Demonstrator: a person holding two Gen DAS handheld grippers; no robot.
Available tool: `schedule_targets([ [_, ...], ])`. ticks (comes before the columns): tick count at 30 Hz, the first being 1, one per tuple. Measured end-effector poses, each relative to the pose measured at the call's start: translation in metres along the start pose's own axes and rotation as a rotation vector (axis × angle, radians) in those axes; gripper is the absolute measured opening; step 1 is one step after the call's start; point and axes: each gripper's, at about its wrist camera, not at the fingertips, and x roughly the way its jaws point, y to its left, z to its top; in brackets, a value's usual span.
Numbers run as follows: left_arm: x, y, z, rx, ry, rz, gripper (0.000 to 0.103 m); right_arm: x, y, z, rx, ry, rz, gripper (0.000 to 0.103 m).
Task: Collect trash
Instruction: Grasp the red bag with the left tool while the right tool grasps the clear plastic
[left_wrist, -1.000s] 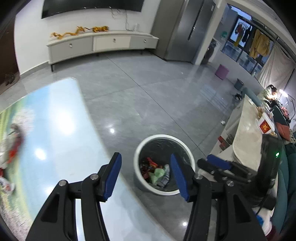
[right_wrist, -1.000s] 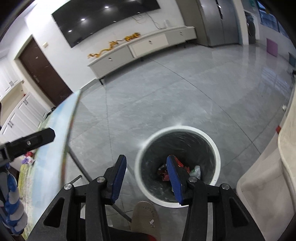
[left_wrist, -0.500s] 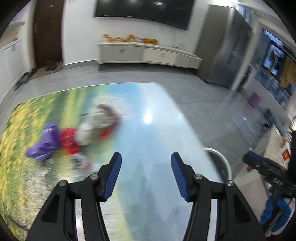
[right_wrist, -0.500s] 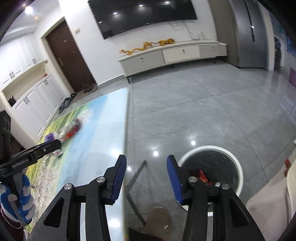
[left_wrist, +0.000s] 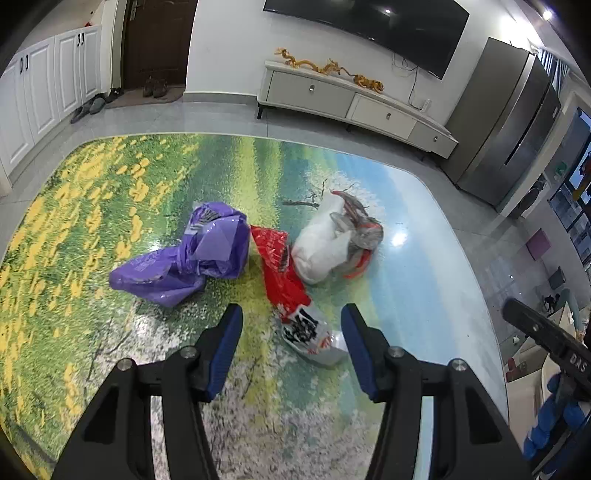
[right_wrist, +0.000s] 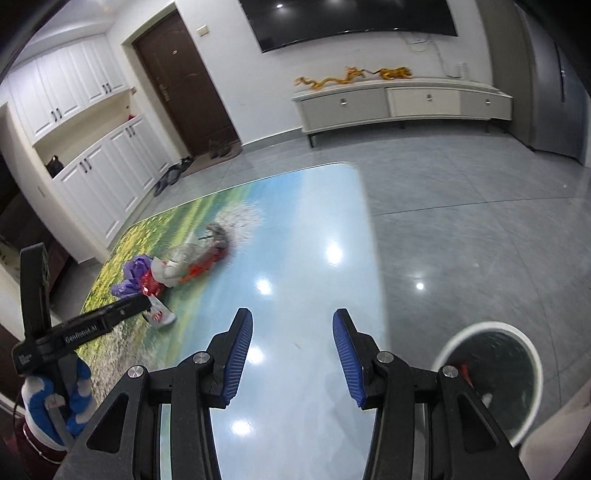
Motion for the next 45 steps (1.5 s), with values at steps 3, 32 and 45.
schedule_targets([
  [3, 0.009, 0.002, 0.002, -0.007, 0.009, -0.024, 0.053, 0.022, 0.009, 0.013, -0.009, 0.017, 0.023, 0.044],
  [32, 0.021, -0.005, -0.002, 0.051, -0.005, -0.058, 0.021, 0.122, 0.058, 0.053, -0.113, 0.146, 0.035, 0.02],
  [45, -0.032, -0.016, -0.012, 0.07, -0.069, -0.05, 0.021, 0.054, 0.031, 0.047, -0.042, 0.021, 0.044, 0.016],
])
